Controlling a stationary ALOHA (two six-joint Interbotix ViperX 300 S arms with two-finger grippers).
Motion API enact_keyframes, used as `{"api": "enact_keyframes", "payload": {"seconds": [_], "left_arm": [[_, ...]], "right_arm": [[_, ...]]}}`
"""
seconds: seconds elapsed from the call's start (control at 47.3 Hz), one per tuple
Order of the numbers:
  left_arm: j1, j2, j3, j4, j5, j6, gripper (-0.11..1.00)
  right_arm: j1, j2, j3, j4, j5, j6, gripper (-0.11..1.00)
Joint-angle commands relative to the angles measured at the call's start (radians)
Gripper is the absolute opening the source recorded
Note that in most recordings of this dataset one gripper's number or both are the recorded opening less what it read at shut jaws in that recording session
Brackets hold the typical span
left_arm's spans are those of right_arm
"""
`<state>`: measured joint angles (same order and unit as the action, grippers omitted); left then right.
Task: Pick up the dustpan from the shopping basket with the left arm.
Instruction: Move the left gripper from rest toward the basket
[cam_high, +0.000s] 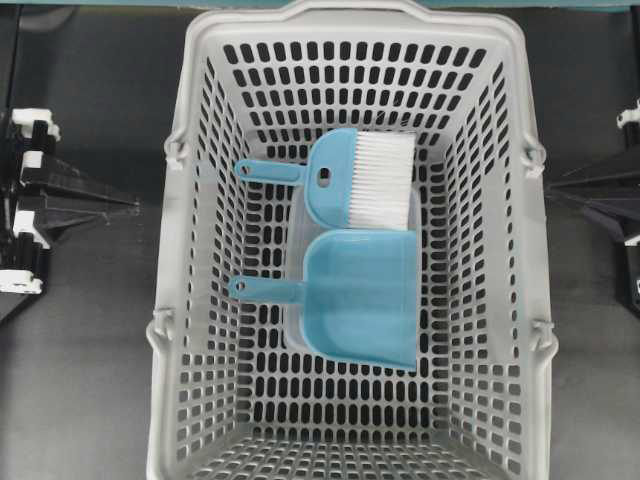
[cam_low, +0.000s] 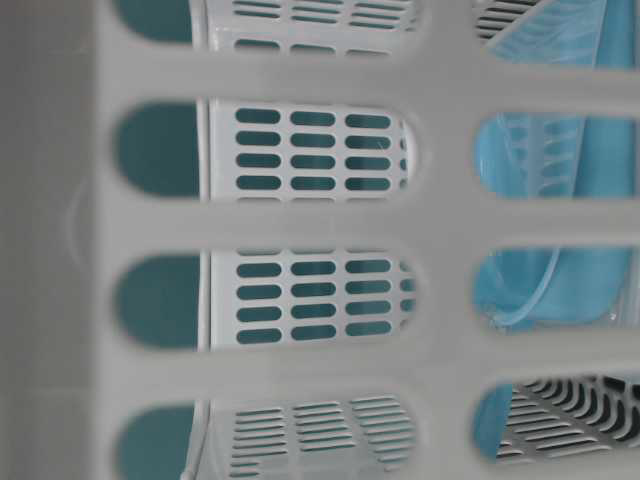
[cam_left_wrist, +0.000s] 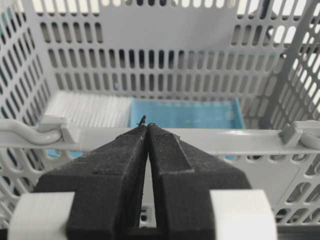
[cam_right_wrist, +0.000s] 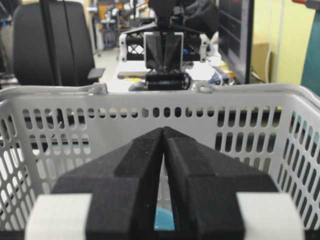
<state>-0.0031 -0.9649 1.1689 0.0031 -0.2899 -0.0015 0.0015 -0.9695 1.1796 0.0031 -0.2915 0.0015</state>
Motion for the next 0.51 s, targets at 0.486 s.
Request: {"api": "enact_keyframes", "payload": {"seconds": [0.486], "left_arm": [[-0.044,0.215,-0.572,0.041,0.724,-0.038,0.01]], "right_arm": [[0.002,-0.034,-0.037,0.006,0.091,0.006,-0.01]]}}
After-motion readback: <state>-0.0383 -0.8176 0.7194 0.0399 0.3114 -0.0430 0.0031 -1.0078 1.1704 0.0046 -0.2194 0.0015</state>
